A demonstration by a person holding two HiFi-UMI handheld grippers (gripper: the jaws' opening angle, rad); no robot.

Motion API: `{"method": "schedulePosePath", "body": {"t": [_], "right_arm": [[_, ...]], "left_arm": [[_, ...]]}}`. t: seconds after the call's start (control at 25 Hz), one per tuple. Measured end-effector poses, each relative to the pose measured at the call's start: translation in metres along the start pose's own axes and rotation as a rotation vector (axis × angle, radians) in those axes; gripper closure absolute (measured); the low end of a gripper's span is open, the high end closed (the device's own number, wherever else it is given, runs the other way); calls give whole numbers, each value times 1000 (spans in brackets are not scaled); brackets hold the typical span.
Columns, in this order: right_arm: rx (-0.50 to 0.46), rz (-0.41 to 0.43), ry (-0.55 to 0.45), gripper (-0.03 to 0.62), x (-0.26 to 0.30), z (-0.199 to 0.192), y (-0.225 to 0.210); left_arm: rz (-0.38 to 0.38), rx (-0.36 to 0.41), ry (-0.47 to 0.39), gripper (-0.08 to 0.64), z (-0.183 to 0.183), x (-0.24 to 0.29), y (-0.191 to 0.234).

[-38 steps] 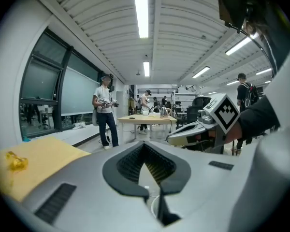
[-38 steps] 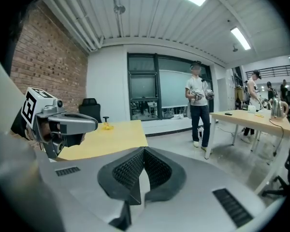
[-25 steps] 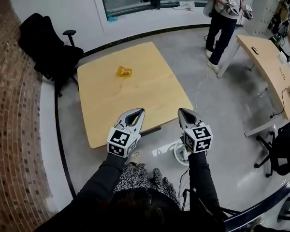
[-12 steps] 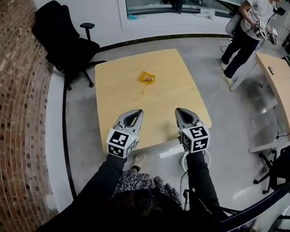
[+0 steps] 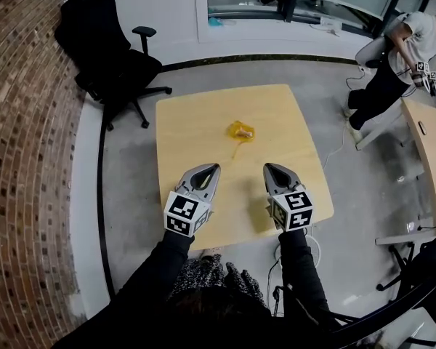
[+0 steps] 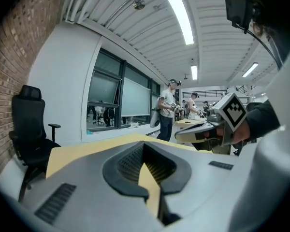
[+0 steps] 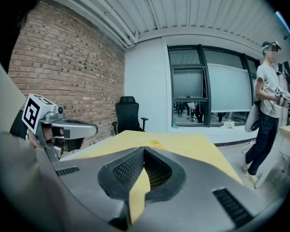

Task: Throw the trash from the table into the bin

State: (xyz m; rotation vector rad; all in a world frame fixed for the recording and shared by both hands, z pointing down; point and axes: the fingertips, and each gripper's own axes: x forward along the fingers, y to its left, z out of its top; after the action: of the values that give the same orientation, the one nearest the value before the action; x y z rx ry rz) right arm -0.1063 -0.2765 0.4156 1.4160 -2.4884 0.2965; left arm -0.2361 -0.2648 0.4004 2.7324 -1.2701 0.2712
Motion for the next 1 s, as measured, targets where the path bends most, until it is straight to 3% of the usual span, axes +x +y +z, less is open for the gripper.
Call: {"method": "schedulePosePath", "body": {"t": [0.32, 0.68, 1.0], "right_arm": [[-3, -1, 6, 581, 52, 13, -8], [20, 1, 40, 581, 92, 2, -16], [-34, -82, 87, 570, 120, -8, -28]], "left_arm": [[2, -24, -7, 572, 1, 28, 45], [-21, -32, 17, 572, -10, 50, 65], [-49, -33, 35, 572, -19, 59, 72]]}}
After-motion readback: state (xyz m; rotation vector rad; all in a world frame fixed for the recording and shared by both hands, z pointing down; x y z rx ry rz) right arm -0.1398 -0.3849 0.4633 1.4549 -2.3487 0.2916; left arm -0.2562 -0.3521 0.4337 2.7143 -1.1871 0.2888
